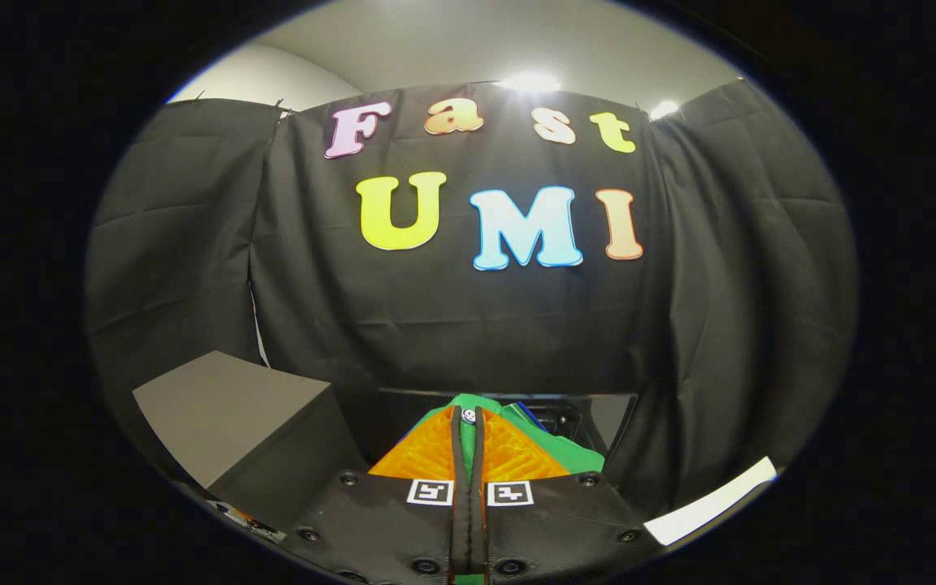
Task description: Put the clothes into the washing machine and then close the washing machine lid.
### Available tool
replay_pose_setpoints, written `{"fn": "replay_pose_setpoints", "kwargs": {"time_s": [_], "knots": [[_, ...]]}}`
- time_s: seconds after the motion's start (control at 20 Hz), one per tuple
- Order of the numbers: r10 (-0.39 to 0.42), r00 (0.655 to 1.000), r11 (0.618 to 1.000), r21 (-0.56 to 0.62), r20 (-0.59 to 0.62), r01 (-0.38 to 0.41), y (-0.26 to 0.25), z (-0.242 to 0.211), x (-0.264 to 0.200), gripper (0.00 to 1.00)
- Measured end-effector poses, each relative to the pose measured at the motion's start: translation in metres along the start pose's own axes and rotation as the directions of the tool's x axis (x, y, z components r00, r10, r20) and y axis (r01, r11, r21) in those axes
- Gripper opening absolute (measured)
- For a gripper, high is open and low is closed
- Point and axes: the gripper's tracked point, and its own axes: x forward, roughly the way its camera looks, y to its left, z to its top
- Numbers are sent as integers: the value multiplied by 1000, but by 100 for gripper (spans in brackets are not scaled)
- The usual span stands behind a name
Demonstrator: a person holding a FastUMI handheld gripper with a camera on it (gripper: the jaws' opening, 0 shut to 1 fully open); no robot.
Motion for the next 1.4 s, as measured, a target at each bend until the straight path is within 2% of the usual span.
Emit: {"fn": "replay_pose_setpoints", "kwargs": {"time_s": [0.45, 0.7, 1.4], "knots": [[-60, 996, 997, 42, -60, 63, -29, -96, 36, 1], [-71, 993, 995, 64, -90, 77, -38, -133, 50, 1], [-48, 977, 996, 64, -207, 62, -35, -253, 91, 1]]}}
